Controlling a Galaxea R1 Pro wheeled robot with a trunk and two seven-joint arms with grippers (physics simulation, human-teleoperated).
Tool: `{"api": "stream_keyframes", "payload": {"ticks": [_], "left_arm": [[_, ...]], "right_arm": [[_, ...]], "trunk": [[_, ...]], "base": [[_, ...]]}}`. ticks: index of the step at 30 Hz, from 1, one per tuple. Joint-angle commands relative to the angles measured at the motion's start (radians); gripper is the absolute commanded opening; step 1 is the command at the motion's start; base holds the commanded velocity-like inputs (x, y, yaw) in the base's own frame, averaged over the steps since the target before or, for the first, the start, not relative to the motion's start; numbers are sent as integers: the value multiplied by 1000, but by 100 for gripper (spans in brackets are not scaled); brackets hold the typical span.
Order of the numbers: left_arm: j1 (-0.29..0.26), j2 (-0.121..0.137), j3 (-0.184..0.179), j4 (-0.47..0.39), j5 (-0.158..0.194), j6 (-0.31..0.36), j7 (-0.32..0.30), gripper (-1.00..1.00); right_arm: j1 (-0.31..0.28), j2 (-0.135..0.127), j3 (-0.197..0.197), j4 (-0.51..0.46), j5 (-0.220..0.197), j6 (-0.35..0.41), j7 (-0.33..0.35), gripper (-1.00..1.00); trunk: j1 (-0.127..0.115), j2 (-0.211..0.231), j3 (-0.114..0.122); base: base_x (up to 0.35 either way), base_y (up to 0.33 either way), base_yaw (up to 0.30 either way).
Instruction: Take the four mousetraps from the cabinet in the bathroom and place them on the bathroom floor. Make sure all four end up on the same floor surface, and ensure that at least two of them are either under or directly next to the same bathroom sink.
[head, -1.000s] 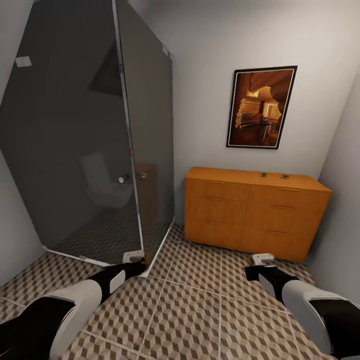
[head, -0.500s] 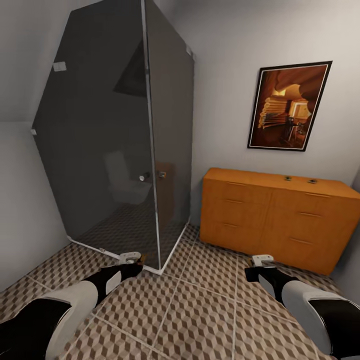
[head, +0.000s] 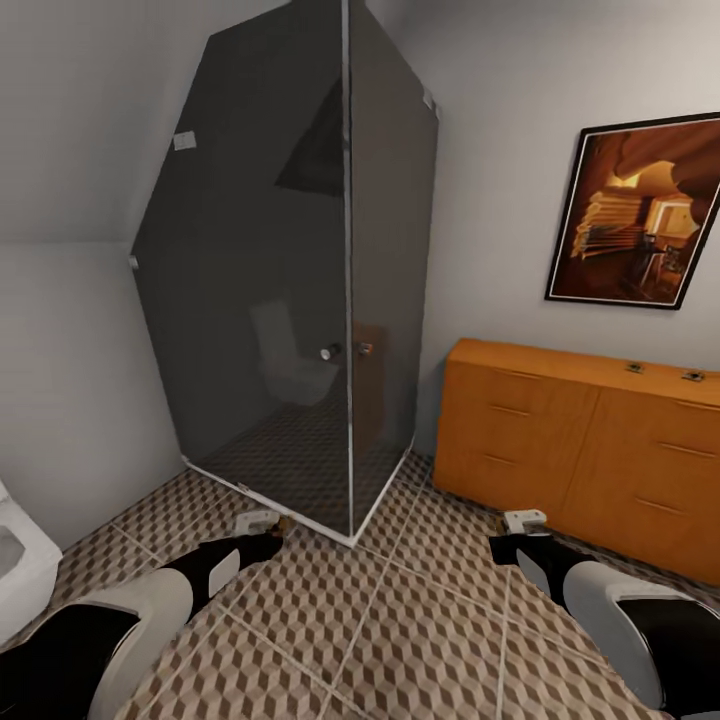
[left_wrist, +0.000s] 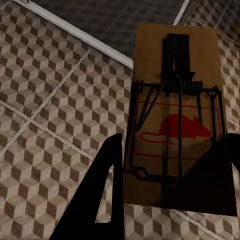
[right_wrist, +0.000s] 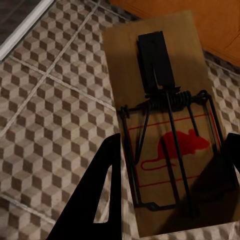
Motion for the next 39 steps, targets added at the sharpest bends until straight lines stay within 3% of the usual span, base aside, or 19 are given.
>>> {"api": "stream_keyframes", "payload": {"ticks": [1, 16, 39], "left_arm": [[-1, 0, -8, 0, 9, 4, -2, -100], [1, 0, -8, 0, 9, 5, 2, -100], [3, 2, -8, 0, 10, 3, 4, -100]], "right_arm": [[-1, 1, 6, 4, 2, 2, 2, -100], [13, 31, 6, 8, 3, 1, 1, -100], [16, 33, 6, 8, 4, 1, 0, -100]], "trunk": [[0, -1, -1], [0, -1, -1], [0, -1, -1]], "base": [[0, 0, 299], [0, 0, 300], [0, 0, 300]]}}
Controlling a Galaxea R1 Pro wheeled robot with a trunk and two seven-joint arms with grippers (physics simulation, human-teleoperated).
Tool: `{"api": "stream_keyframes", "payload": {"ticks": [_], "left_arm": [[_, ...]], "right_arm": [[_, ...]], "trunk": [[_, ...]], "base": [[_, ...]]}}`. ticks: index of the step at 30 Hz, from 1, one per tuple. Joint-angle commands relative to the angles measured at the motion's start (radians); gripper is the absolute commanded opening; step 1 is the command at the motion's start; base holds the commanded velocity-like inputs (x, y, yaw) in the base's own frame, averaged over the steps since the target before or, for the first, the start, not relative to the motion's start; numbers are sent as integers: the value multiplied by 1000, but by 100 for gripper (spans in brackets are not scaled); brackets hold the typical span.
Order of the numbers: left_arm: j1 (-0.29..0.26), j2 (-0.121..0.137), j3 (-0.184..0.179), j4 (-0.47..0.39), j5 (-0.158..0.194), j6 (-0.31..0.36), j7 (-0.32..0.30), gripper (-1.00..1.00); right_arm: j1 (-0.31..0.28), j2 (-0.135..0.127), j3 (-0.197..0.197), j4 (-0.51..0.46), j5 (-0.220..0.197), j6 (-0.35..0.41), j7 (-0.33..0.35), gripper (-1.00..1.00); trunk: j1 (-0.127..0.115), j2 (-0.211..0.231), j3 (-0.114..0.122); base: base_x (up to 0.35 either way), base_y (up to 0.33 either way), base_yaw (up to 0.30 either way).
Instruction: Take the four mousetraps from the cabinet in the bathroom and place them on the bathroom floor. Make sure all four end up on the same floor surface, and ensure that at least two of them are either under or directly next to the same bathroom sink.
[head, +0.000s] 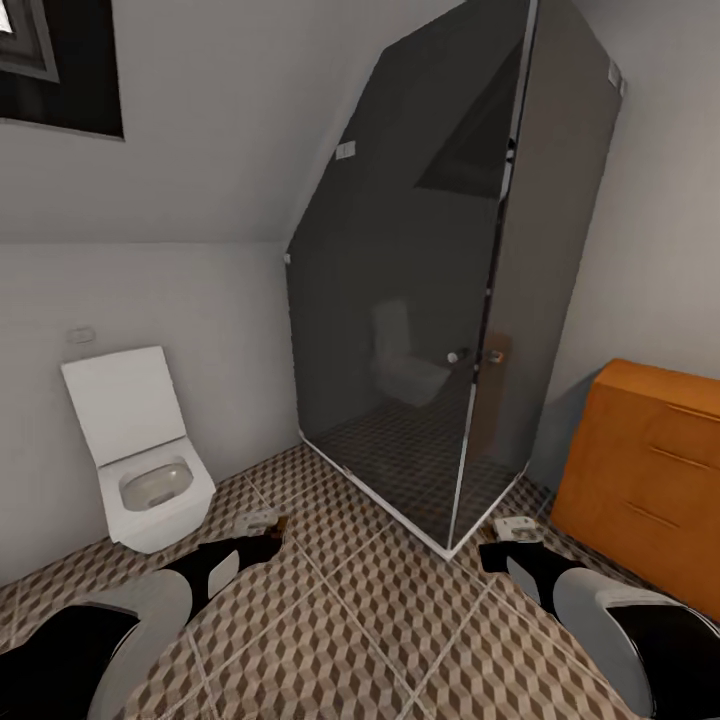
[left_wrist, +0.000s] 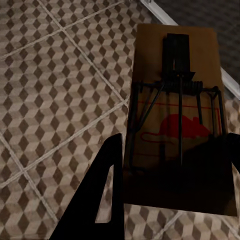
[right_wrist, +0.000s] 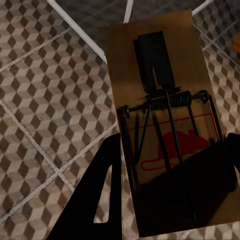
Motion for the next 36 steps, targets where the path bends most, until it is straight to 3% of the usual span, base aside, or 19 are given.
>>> {"api": "stream_keyframes", "payload": {"ticks": [1, 36], "left_arm": [[-1, 1, -8, 0, 9, 4, -2, -100], [-1, 3, -8, 0, 10, 3, -2, -100]], "right_arm": [[-1, 0, 6, 1, 2, 2, 1, -100], [-1, 0, 6, 2, 1, 2, 3, -100]], "trunk": [[0, -1, -1], [0, -1, -1]], "base": [[0, 0, 300], [0, 0, 300]]}}
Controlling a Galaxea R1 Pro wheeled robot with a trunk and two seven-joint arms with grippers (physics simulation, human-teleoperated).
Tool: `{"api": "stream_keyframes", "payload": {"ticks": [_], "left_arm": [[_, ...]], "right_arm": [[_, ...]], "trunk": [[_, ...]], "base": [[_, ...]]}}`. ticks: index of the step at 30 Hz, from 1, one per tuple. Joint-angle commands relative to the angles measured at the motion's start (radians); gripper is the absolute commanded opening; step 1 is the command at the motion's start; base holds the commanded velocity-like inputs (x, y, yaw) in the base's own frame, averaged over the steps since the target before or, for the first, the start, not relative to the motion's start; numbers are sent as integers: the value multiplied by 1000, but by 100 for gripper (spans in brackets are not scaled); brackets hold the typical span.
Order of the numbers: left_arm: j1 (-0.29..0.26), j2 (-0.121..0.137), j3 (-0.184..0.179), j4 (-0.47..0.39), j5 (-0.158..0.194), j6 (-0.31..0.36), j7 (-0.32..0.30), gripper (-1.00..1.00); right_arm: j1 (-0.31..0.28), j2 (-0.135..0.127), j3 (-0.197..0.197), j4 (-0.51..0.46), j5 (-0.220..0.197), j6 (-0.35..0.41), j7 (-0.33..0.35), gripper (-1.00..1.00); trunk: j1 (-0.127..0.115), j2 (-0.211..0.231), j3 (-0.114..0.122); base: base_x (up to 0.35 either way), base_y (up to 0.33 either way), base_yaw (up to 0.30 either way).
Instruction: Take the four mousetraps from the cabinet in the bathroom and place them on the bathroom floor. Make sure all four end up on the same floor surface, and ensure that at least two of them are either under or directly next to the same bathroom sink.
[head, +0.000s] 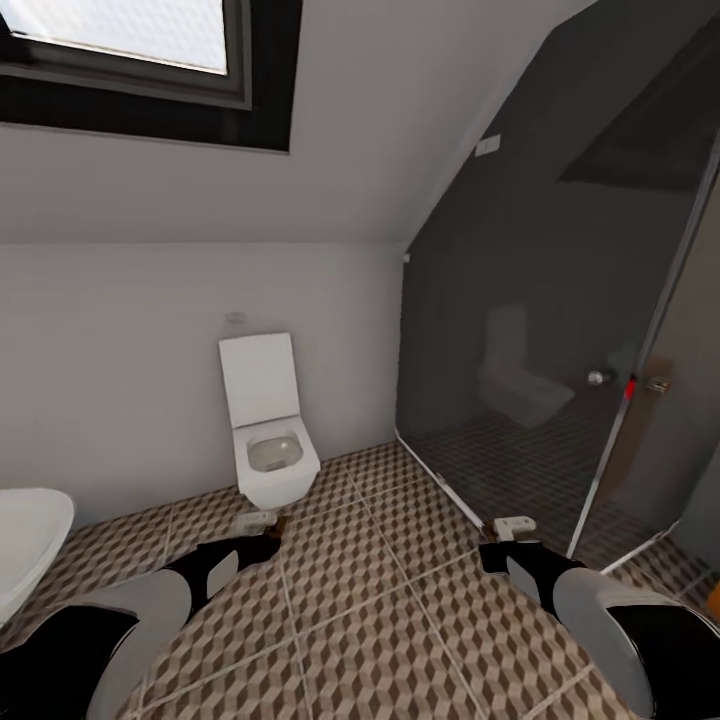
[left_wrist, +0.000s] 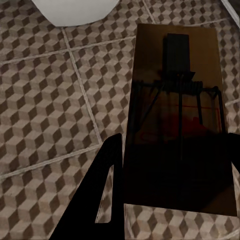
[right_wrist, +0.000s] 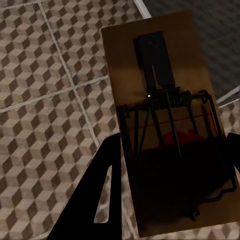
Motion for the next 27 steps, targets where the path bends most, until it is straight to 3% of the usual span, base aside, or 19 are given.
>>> {"api": "stream_keyframes", "payload": {"ticks": [1, 27], "left_arm": [[-1, 0, -8, 0, 9, 4, -2, -100], [-1, 4, -8, 0, 9, 6, -2, -100]], "right_arm": [[-1, 0, 6, 1, 2, 2, 2, -100], [-1, 1, 6, 1, 2, 2, 2, -100]], "trunk": [[0, -1, -1], [0, -1, -1]], "base": [[0, 0, 300], [0, 0, 300]]}}
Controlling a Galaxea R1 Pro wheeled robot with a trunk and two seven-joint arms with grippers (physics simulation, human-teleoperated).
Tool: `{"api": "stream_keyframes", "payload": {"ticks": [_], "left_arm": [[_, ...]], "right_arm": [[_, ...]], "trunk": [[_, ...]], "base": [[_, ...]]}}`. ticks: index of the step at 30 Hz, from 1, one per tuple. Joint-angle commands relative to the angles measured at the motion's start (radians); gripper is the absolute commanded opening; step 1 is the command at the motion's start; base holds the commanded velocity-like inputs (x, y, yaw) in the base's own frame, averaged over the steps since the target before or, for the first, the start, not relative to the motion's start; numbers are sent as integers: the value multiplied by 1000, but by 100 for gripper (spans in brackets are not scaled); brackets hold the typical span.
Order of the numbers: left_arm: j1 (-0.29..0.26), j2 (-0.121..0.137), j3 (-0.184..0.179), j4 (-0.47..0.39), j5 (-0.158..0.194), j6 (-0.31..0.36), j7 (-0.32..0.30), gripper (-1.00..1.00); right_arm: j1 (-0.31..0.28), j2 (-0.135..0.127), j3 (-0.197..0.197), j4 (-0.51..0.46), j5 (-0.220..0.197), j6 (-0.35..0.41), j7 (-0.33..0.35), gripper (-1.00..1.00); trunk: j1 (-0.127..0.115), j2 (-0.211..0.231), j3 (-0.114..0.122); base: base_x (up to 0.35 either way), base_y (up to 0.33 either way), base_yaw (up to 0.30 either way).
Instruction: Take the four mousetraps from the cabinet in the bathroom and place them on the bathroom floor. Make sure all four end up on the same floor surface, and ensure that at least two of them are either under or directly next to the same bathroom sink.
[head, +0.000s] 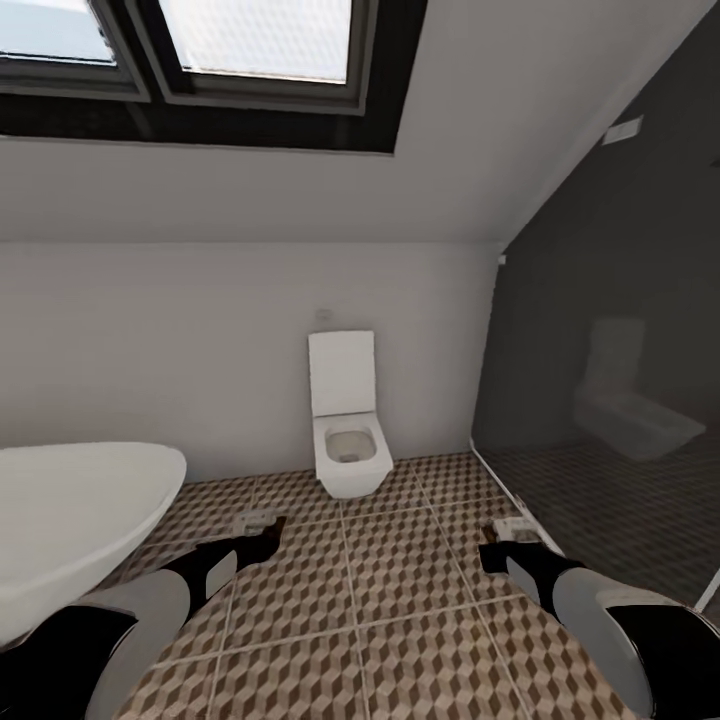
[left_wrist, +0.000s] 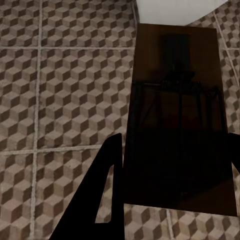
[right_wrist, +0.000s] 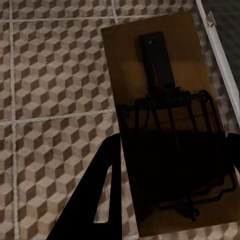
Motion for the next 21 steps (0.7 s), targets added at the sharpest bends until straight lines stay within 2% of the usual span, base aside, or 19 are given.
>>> {"api": "stream_keyframes", "payload": {"ticks": [1, 8, 21], "left_arm": [[-1, 1, -8, 0, 9, 4, -2, -100], [-1, 1, -8, 0, 9, 9, -3, -100], [-1, -6, -8, 0, 7, 6, -5, -100]], "right_arm": [[-2, 0, 6, 1, 1, 2, 2, -100], [-1, -1, 6, 1, 1, 2, 2, -100], [-1, -7, 6, 1, 2, 2, 8, -100]], "trunk": [[0, -1, -1], [0, -1, -1], [0, -1, -1]], "base": [[0, 0, 300], [0, 0, 253], [0, 0, 22]]}}
